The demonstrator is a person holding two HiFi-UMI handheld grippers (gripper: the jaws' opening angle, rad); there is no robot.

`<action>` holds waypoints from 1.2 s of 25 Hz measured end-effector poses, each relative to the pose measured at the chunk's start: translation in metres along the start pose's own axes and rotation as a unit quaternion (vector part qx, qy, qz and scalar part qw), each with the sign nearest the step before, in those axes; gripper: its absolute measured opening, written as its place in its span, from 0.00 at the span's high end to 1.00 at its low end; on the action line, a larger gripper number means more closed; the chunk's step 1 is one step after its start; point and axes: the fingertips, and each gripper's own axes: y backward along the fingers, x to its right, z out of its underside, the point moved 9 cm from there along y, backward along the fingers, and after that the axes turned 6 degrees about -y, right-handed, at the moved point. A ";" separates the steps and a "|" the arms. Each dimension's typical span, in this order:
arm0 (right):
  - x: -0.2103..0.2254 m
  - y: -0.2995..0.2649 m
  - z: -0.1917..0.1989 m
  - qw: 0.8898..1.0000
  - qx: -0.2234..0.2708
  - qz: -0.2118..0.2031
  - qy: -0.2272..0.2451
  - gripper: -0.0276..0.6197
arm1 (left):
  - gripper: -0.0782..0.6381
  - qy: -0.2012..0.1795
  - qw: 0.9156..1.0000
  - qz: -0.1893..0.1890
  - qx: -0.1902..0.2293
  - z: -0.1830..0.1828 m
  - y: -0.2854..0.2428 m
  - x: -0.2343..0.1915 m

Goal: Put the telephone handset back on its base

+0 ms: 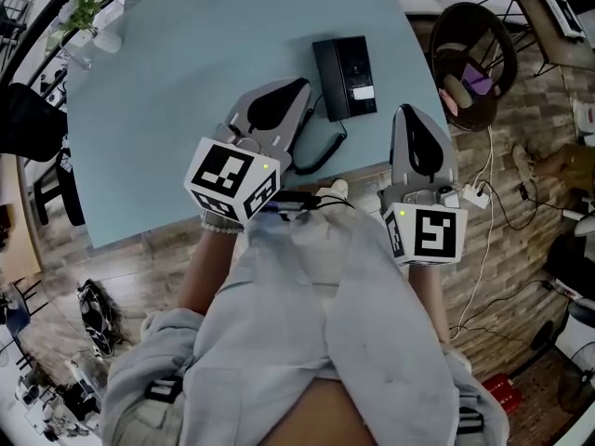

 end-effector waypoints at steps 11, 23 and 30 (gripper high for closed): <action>-0.009 0.005 -0.003 1.000 0.005 -0.012 -0.001 0.95 | 0.89 -0.018 1.000 0.011 0.016 -0.007 0.018 0.004; -0.014 0.008 -0.001 1.000 0.000 -0.012 -0.001 0.95 | 0.89 -0.027 0.999 0.019 0.011 -0.005 0.022 0.009; -0.015 0.008 0.001 1.000 -0.003 -0.007 0.000 0.95 | 0.89 -0.026 0.999 0.025 0.007 -0.002 0.020 0.011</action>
